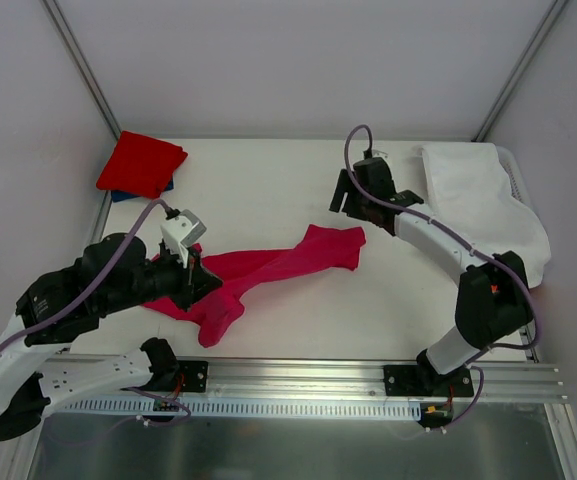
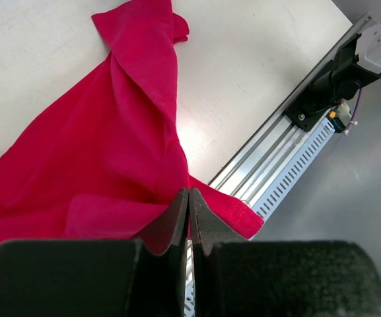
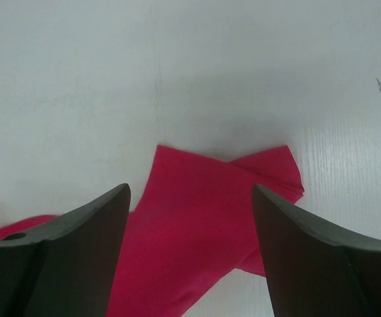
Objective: Fold and stack the t-shirts
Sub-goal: Flatten the tshirt out
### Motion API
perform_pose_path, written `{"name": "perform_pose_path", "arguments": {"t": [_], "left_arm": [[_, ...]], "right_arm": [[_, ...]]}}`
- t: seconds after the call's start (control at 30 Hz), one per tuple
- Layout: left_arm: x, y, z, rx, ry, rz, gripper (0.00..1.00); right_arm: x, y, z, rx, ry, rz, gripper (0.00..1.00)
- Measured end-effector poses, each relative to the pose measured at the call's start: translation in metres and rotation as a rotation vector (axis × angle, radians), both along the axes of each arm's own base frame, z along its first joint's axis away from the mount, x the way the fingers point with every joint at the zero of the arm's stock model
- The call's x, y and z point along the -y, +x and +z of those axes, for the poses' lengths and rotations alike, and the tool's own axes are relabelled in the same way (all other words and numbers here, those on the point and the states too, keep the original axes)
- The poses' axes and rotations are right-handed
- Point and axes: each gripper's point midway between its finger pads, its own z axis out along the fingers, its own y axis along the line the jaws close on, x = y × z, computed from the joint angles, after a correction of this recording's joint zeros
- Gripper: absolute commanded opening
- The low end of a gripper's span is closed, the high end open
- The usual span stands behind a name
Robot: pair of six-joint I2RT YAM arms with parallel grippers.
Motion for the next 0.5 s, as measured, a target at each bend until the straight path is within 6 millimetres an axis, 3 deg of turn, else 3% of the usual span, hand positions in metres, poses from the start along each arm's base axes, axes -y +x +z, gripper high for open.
{"name": "perform_pose_path", "arguments": {"t": [0.13, 0.27, 0.4, 0.5], "left_arm": [[-0.001, -0.002, -0.013, -0.003, 0.029, -0.019, 0.0], [0.006, 0.003, -0.068, -0.101, 0.184, -0.021, 0.0], [0.01, 0.006, -0.114, -0.193, 0.32, -0.023, 0.0], [0.008, 0.005, -0.122, -0.205, 0.336, -0.023, 0.0]], "right_arm": [[-0.004, -0.025, -0.046, -0.086, -0.034, 0.025, 0.78], [-0.007, -0.057, -0.097, -0.192, -0.076, 0.058, 0.77], [-0.001, -0.067, -0.118, -0.244, -0.101, 0.053, 0.77], [-0.002, -0.064, -0.117, -0.233, -0.097, 0.049, 0.77]]}}
